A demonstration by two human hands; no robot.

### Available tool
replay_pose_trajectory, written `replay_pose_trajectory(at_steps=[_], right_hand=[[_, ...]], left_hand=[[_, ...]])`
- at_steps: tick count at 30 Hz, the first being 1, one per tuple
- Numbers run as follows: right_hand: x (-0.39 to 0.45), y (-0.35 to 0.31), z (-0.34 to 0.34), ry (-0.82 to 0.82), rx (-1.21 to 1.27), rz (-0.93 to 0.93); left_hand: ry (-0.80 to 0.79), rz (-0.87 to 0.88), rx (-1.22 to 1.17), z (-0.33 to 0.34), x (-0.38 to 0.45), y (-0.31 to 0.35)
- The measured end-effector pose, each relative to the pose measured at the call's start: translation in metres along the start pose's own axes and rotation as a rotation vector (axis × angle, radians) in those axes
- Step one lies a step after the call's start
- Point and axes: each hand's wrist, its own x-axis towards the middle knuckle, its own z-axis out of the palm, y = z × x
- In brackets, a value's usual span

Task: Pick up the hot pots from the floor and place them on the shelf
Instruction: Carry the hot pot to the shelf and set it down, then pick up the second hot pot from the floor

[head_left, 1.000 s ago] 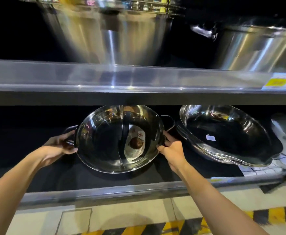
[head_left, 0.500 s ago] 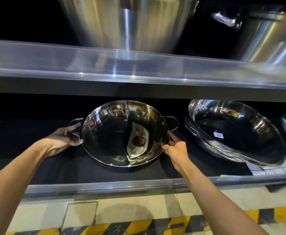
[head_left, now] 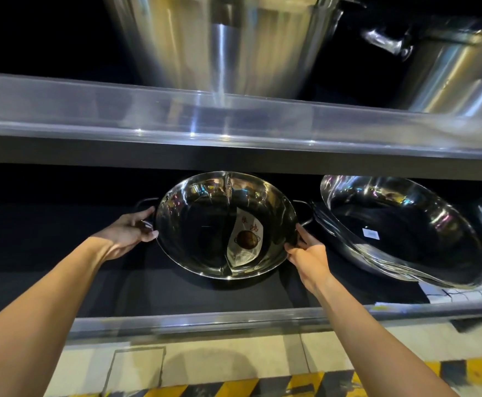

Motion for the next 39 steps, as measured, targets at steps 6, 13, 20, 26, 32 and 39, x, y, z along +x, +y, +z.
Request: replay_pose_trajectory(at_steps=[6,13,20,26,32,39], right_hand=[[0.004,0.004,-0.004,-0.016,0.000,0.002],[-0.002,-0.003,-0.006,-0.078,-0.043,0.003],[-0.081,-0.026,-0.004,0.194,-0.616,-0.046],[-0.161,-0.111,0.050,-0.202,-0.901,-0.112],[-0.261,-0.245,0.118,-0.591,-1.069,-0.174],[-0.373,-0.418,0.167,-0.822,-1.121,-0.293]], left_hand=[[0.021,-0.024,-0.002,0.005,-0.002,0.000],[0.118,-0.053,-0.020,0.014,-0.011,0.005],[0.364,0.008,0.633,0.010,-0.106,-0.001],[0.315,-0.160,0.870,-0.013,-0.233,0.038],[0.379,-0.190,1.079,-0.056,-0.372,0.161],[0.585,-0.214,1.032,-0.109,-0.553,0.312]])
